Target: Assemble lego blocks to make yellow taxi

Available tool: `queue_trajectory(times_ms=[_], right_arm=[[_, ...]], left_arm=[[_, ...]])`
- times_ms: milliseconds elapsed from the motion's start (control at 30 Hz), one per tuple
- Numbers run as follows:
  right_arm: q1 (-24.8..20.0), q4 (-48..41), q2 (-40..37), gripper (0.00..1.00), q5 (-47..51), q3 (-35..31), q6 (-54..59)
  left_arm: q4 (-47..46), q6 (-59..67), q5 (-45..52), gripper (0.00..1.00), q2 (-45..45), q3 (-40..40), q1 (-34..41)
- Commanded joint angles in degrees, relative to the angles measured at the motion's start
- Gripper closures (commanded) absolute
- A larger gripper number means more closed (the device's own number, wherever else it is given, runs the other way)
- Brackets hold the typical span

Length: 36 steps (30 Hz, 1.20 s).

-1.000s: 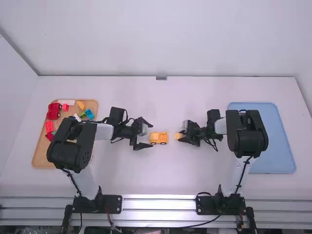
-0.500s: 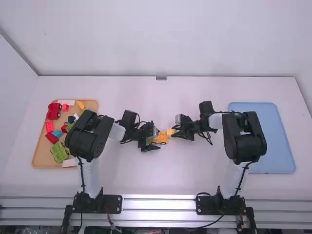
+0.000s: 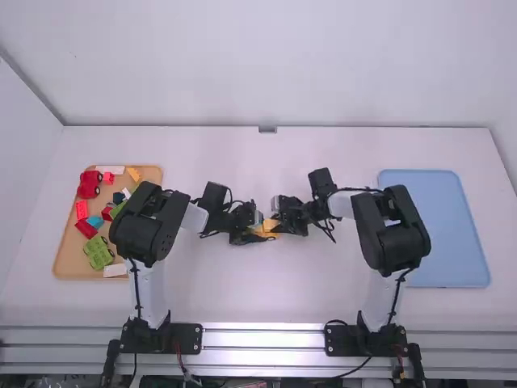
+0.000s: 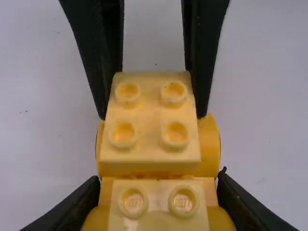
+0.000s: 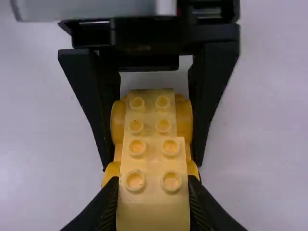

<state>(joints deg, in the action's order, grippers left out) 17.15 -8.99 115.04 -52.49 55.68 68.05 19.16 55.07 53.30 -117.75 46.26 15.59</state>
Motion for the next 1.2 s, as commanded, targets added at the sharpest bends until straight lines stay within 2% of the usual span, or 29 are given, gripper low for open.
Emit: queue_trajectory(times_ms=[0, 167, 233, 267, 300, 333, 367, 400, 467, 600, 733, 800, 867, 967, 1167], right_arm=[[1.0, -0.4, -0.8, 0.80, 4.6, 0.6, -0.9], [1.7, -0.3, -0.8, 0.80, 5.3, 0.5, -1.9], [1.6, -0.5, -0.8, 0.76, 6.4, 0.5, -2.3], [1.6, -0.6, -0.8, 0.67, 6.5, 0.5, -2.3], [1.6, -0.7, -0.8, 0.63, 6.5, 0.5, -2.3], [1.6, -0.7, -0.8, 0.54, 6.2, 0.5, -2.3], [1.6, -0.5, -0.8, 0.39, 5.8, 0.6, -2.3], [1.6, -0.3, -0.8, 0.34, 4.7, 0.6, -2.3], [1.3, -0.4, -1.1, 0.30, 2.7, 0.9, -2.3], [-1.1, -3.1, -3.3, 0.31, -5.6, 1.7, 0.2], [-3.3, -3.6, -4.2, 0.41, -14.1, 1.7, 5.8], [-3.7, -3.3, -3.9, 0.75, -15.6, 1.6, 6.4], [-2.8, -3.3, -3.5, 0.99, -14.6, 1.6, 6.3], [-0.9, -3.3, -2.7, 1.00, -10.1, 1.6, 5.6], [3.7, 0.3, -0.1, 1.00, 6.7, 1.6, -6.7]], left_arm=[[-0.9, -0.6, -1.8, 0.58, -1.1, 0.3, 0.1], [-0.8, -0.7, -1.9, 0.58, -1.1, 0.3, 0.0], [-0.8, -0.6, -1.8, 0.58, -1.1, 0.3, 0.3], [-0.8, -0.6, -1.8, 0.58, -1.1, 0.3, 0.0], [-0.8, -0.6, -1.8, 0.58, -1.1, 0.3, 0.0], [-0.8, -0.6, -1.8, 0.58, -1.1, 0.3, 0.0], [-0.8, -0.7, -1.9, 0.58, -1.1, 0.3, 0.3], [-0.7, -0.7, -1.9, 0.58, -1.1, 0.3, 0.1], [-0.6, -0.8, -1.8, 0.58, -1.1, 0.3, 0.0], [-0.4, -0.9, -1.9, 0.58, -1.1, 0.3, -0.1], [-0.4, -0.9, -1.9, 0.58, -1.1, 0.3, 0.3], [-0.4, -0.9, -1.8, 0.58, -1.1, 0.3, 0.0], [-0.4, -0.9, -1.8, 0.58, -1.1, 0.3, 0.0], [-0.4, -0.9, -1.8, 0.58, -1.1, 0.3, 0.2], [-0.3, -1.7, -1.8, 0.58, -1.1, 0.3, -0.2]])
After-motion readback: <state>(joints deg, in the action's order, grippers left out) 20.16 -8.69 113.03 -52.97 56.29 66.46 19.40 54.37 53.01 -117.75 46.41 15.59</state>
